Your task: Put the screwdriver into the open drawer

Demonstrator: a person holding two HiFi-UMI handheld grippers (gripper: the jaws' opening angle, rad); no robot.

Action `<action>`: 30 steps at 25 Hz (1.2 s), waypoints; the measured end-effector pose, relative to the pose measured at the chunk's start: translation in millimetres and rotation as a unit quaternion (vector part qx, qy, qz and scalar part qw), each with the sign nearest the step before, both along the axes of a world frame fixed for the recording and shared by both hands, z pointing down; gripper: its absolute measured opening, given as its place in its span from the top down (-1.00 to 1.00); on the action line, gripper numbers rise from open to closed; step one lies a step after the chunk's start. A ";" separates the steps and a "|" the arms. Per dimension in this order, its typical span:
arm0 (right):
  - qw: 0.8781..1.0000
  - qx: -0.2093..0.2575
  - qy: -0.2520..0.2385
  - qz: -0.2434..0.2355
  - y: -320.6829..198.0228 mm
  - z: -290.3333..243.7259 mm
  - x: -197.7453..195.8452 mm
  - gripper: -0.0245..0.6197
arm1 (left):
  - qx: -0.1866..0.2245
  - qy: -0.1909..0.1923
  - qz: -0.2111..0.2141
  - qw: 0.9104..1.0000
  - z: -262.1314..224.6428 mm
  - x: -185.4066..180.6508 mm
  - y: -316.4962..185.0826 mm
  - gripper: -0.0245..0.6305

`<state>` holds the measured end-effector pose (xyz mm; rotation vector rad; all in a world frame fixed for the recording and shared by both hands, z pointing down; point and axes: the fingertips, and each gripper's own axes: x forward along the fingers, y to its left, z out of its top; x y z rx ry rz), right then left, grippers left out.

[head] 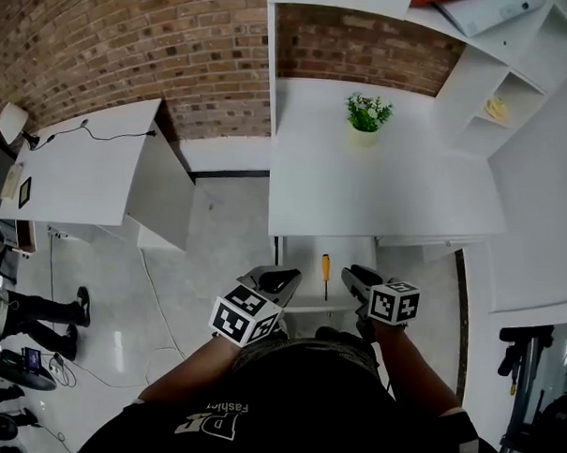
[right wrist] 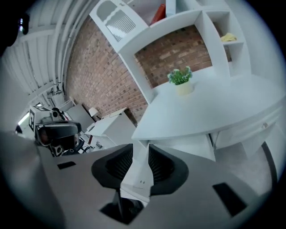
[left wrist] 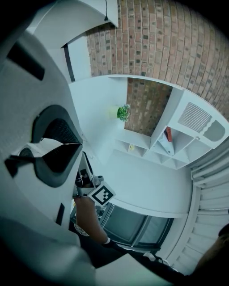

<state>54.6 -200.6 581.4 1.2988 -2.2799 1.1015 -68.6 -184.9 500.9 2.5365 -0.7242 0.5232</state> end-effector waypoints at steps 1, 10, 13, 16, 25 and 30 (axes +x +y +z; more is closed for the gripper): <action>1.000 0.016 -0.005 -0.007 3.1 -14.2 -3.4 0.58 | 0.005 0.003 -0.005 1.000 -6.1 1.3 1.8 0.86; 0.986 0.140 -0.067 -0.066 69.8 -125.1 3.8 0.90 | 0.013 0.051 -0.048 0.997 -47.4 40.1 51.6 0.86; 0.981 0.166 -0.056 -0.089 98.8 -134.0 24.0 0.91 | 0.015 0.054 -0.058 0.997 -51.4 62.9 78.0 0.86; 0.978 0.176 -0.056 -0.101 129.5 -139.4 45.4 0.91 | 0.018 0.056 -0.065 0.996 -56.9 86.6 107.1 0.86; 0.974 0.180 -0.067 -0.117 197.5 -135.9 95.1 0.91 | 0.009 0.050 -0.087 0.995 -51.8 138.6 185.8 0.86; 0.974 0.160 -0.118 -0.107 213.2 -131.6 107.8 0.91 | 0.005 0.041 -0.101 0.994 -52.1 141.1 206.3 0.86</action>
